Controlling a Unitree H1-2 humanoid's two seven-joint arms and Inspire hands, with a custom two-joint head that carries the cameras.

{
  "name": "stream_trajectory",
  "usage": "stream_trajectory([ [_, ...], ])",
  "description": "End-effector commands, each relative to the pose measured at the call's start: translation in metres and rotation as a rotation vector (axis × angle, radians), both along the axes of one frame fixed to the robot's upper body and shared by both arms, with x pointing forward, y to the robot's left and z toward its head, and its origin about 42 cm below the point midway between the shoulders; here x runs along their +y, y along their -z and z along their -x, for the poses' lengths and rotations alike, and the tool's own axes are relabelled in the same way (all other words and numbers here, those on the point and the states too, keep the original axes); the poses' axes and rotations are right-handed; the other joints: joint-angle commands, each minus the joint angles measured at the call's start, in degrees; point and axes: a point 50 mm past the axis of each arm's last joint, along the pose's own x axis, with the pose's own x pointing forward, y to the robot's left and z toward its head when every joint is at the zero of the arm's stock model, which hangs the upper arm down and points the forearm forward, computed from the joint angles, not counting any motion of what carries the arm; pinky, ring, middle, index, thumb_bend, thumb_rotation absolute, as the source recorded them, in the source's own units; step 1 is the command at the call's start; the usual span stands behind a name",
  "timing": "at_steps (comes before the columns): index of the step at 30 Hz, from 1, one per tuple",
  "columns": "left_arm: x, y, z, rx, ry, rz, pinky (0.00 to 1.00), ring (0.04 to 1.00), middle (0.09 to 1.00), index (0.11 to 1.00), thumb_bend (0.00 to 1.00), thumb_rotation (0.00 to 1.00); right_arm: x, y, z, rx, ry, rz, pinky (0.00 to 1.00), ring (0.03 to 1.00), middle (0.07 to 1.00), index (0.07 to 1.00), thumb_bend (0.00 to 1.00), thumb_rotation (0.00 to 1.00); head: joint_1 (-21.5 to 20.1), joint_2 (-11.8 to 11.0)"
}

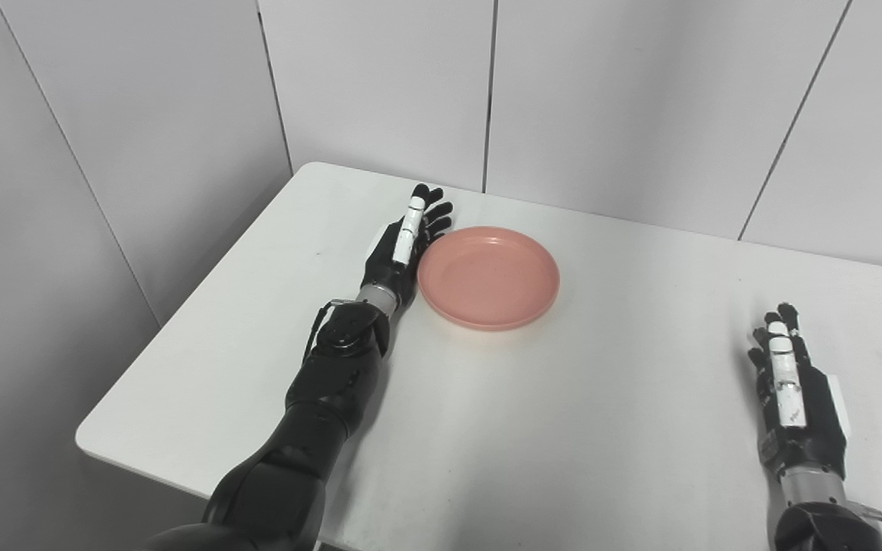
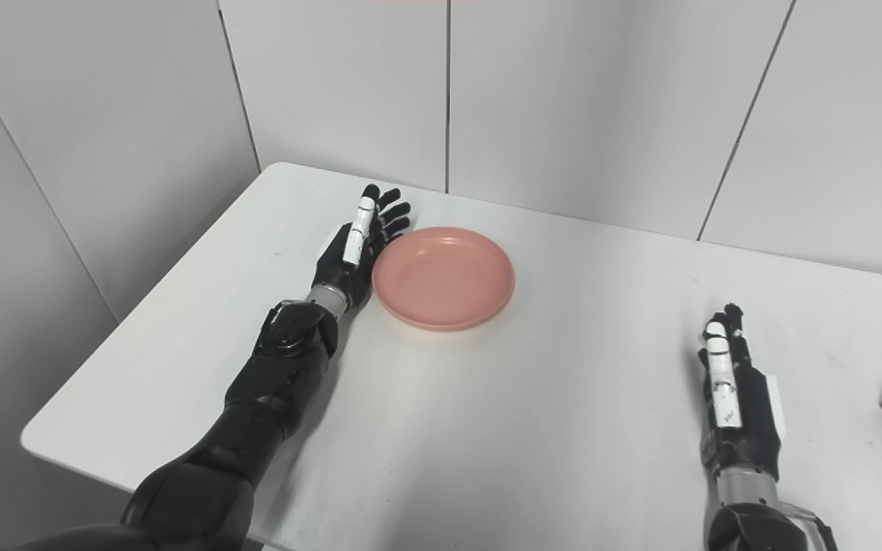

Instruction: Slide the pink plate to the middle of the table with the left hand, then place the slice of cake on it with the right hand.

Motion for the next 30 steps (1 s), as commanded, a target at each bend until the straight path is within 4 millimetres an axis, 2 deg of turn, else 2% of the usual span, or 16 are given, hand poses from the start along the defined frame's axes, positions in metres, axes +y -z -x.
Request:
stream_trajectory([
  [1,-0.008,-0.026,-0.011,-0.074,0.023,-0.032,0.91,0.921,0.915,0.910,0.77,1.00,0.005,-0.019,-0.007,-0.060,-0.012,-0.004,1.00,0.973,0.978,0.986,0.52,0.87,-0.2,0.1],
  [8,-0.026,-0.026,-0.006,-0.081,0.054,-0.045,0.91,0.923,0.920,0.924,0.75,1.00,0.009,-0.020,-0.008,-0.070,-0.013,0.005,1.00,0.968,0.981,0.992,0.50,0.86,-2.0,0.6],
  [14,-0.042,-0.023,0.001,-0.082,0.056,-0.030,0.89,0.908,0.897,0.896,0.73,1.00,0.015,-0.023,-0.003,-0.075,-0.023,0.020,1.00,0.969,0.991,1.000,0.46,0.89,-5.6,1.4],
  [19,-0.055,-0.023,0.010,-0.058,0.142,-0.051,0.96,0.971,0.954,0.951,0.76,1.00,0.020,-0.024,-0.002,-0.079,-0.031,0.026,1.00,0.972,0.996,1.000,0.42,0.91,-7.9,1.9],
  [30,-0.066,-0.026,0.024,-0.003,0.202,-0.006,1.00,1.000,0.978,0.974,0.72,1.00,0.037,-0.025,-0.003,-0.062,-0.032,0.017,1.00,0.986,0.997,1.000,0.45,0.92,-15.1,3.4],
])
